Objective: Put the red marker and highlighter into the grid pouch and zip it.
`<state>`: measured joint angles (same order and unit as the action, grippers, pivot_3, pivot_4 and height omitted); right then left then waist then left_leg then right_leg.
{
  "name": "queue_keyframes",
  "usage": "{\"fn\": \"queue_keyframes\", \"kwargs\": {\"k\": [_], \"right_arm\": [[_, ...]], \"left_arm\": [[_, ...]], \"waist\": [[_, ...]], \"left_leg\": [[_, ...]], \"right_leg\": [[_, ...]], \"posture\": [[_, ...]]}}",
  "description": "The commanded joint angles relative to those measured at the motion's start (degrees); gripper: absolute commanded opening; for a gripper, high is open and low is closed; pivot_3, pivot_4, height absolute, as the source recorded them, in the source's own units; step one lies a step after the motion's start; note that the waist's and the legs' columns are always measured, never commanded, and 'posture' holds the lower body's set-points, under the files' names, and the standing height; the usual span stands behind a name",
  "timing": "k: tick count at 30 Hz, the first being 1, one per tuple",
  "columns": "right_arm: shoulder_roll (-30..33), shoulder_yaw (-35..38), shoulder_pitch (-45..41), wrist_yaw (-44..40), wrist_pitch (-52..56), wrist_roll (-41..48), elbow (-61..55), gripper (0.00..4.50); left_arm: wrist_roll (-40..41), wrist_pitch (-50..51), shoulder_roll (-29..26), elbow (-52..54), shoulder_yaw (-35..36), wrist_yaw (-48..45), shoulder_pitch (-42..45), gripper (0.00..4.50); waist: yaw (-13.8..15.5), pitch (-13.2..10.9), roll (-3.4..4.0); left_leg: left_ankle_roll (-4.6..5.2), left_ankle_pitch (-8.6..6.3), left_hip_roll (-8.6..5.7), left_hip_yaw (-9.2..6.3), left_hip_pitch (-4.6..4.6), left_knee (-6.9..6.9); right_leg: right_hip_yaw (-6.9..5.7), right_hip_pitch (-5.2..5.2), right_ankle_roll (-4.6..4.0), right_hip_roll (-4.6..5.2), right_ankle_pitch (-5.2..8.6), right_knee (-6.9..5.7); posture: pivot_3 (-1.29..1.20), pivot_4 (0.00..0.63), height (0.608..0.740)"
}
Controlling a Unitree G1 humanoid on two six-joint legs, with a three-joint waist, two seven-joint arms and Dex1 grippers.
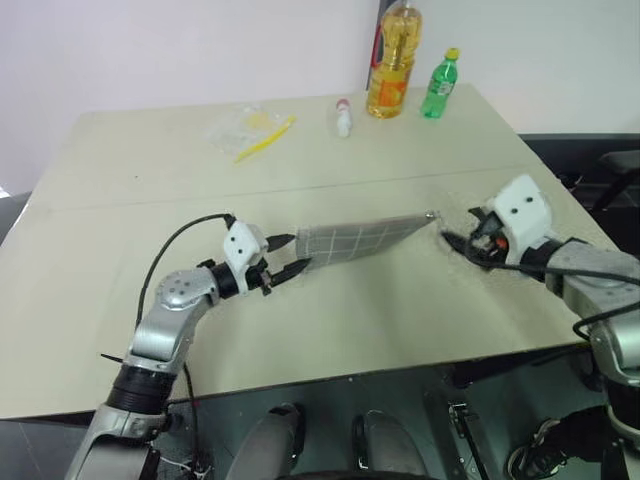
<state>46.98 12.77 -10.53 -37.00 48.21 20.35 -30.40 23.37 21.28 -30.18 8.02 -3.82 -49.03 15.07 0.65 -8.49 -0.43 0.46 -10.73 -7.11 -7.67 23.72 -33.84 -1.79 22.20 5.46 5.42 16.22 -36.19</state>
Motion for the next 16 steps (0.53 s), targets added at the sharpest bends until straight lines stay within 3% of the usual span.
{"fn": "queue_keyframes", "kwargs": {"k": [1,3,8,16], "right_arm": [[2.14,6.11,3.35,-4.69,-1.72,3.70,-3.42,3.84],[2.53,7.48,5.10,-5.98,-2.02,4.89,-3.64,3.84],[2.40,10.57,9.47,-8.77,-2.81,7.32,-1.92,3.84],[0.07,11.27,8.24,-5.87,-5.89,7.81,2.45,3.84]], "left_arm": [[4.92,8.65,-6.02,4.67,3.25,-3.69,-4.63,3.46],[5.82,9.95,-7.73,5.37,4.52,-3.83,-6.37,3.46],[6.74,10.17,-5.82,0.36,12.54,3.00,-4.83,3.46],[3.64,4.63,-3.34,-4.83,14.73,7.25,-1.31,3.46]], "waist": [[-0.21,-0.01,0.03],[-0.27,-0.01,0.07],[0.68,-0.05,0.04],[1.19,-0.05,0.05]], "left_leg": [[0.02,-0.02,0.00,0.00,-0.01,0.00],[0.02,-0.03,0.01,0.01,-0.01,0.05],[-0.11,-0.12,0.04,-0.03,-0.03,-0.01],[-0.11,-0.12,0.04,0.07,-0.02,-0.04]], "right_leg": [[0.01,0.01,0.00,0.00,0.00,0.00],[0.04,0.00,-0.01,0.00,0.00,0.00],[0.04,-0.04,-0.25,0.01,0.14,0.03],[0.04,0.03,-0.28,0.08,0.11,0.09]], "posture": [[0.00,0.150,0.740],[0.00,0.150,0.740],[0.00,0.150,0.740],[0.00,0.150,0.740]]}}
